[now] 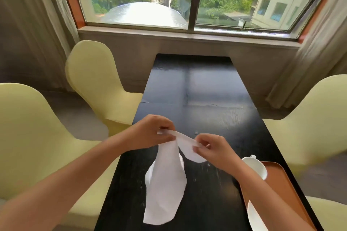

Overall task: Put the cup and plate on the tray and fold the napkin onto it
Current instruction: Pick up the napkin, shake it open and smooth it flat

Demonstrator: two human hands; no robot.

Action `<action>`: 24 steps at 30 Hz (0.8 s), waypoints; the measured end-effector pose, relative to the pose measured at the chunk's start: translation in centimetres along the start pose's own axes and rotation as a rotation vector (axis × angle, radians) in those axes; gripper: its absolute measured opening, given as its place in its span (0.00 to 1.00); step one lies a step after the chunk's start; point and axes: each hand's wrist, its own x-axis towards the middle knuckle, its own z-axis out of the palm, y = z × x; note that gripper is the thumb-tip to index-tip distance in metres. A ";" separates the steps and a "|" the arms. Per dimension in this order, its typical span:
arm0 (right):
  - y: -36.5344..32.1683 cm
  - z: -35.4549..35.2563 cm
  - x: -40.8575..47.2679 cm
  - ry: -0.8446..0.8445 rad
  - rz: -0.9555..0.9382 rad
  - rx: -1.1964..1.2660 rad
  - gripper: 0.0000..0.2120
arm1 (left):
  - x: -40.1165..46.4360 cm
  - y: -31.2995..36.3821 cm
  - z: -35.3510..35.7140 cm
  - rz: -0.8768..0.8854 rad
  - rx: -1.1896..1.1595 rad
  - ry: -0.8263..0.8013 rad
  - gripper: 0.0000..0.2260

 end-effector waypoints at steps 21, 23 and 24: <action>-6.5 -18.0 10.6 0.360 -0.158 -0.864 0.07 | 4.2 -1.8 -14.8 -0.227 0.577 0.377 0.06; -6.9 -19.5 10.8 0.441 -0.172 -0.950 0.08 | 4.4 -0.9 -16.5 -0.184 0.641 0.463 0.07; -6.9 -20.0 10.8 0.489 -0.186 -0.969 0.08 | 4.2 -0.7 -17.0 -0.154 0.663 0.495 0.07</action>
